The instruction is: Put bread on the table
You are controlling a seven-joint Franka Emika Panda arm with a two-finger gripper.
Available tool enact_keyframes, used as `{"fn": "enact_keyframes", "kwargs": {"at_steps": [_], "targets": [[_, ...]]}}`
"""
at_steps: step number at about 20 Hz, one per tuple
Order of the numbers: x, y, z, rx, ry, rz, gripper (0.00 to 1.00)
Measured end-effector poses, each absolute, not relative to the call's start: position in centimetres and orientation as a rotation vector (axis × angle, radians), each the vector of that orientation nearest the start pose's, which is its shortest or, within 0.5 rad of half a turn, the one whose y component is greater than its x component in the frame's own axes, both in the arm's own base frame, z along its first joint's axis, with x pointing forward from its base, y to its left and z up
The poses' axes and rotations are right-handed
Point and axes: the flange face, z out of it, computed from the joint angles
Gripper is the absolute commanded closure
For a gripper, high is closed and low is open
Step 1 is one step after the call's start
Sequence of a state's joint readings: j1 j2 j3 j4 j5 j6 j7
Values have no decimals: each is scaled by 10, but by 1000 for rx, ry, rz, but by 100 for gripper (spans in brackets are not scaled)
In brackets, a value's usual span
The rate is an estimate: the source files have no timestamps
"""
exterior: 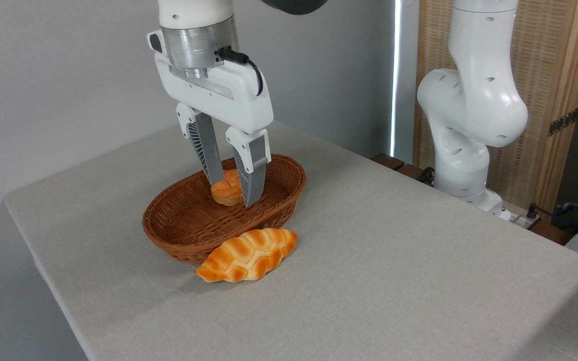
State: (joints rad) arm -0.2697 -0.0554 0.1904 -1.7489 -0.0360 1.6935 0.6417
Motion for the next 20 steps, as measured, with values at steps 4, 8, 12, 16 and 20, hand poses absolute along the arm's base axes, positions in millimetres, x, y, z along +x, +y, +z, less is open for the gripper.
{"fn": "enact_keyframes", "kwargs": {"at_steps": [4,8,12,16,20], "targets": [[523,-148,558,-2889,1393,62,0],[503,-202,542,-2834,1485,126,0],[502,-202,532,-2825,1506,157,0],[491,-244,494,-2762,1617,277,0],[487,-267,468,-2727,1675,353,0]]}}
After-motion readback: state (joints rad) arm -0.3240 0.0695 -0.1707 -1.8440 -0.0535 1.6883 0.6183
